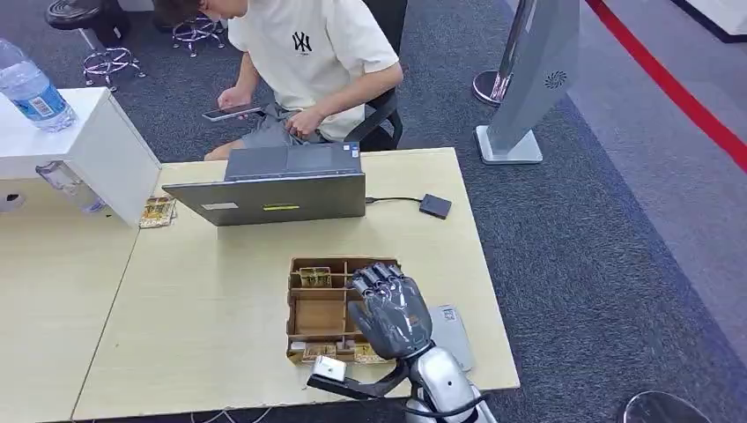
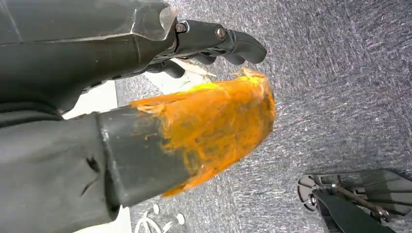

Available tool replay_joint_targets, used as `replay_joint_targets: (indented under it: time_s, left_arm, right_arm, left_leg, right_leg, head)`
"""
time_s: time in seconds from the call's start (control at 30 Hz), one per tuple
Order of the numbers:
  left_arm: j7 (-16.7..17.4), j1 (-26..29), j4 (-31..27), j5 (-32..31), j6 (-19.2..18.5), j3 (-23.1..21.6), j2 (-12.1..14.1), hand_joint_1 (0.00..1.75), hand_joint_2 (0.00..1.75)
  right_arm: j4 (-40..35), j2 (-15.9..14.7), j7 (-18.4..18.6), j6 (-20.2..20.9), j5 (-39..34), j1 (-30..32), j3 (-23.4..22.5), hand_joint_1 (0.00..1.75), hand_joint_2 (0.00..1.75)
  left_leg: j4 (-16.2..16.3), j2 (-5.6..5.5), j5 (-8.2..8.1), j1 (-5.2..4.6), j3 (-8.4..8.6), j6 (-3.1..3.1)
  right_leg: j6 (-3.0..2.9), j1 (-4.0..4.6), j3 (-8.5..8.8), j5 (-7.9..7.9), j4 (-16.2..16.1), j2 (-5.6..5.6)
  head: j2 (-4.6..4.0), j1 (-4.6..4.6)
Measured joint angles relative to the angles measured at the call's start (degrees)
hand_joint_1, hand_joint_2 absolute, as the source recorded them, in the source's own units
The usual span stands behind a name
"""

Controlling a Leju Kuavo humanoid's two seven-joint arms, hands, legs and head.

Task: Pass the card to the sensor for recognition and then transmit it.

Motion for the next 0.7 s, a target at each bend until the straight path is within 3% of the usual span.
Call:
replay_joint_targets:
  time_s: [0.43, 0.7]
  left_arm:
    - [-0.02, -0.01, 0.00, -0.17, -0.15, 0.00, 0.00, 0.00, 0.00]
    - [-0.02, -0.01, 0.00, -0.35, -0.15, 0.00, 0.02, 0.00, 0.00]
  right_arm:
    - [4.28, 0.02, 2.73, 0.00, 0.22, -1.73, -0.04, 0.80, 1.75]
    - [6.16, 0.02, 3.58, 0.00, 0.39, -2.50, -0.88, 0.91, 1.75]
  left_leg:
    - [0.00, 0.00, 0.00, 0.00, 0.01, 0.00]
    - [0.00, 0.00, 0.00, 0.00, 0.00, 0.00]
  right_leg:
    - [0.00, 0.00, 0.00, 0.00, 0.00, 0.00]
    - [0.00, 0.00, 0.00, 0.00, 0.00, 0.00]
  head:
    - [0.00, 0.02]
    - [0.00, 0.02]
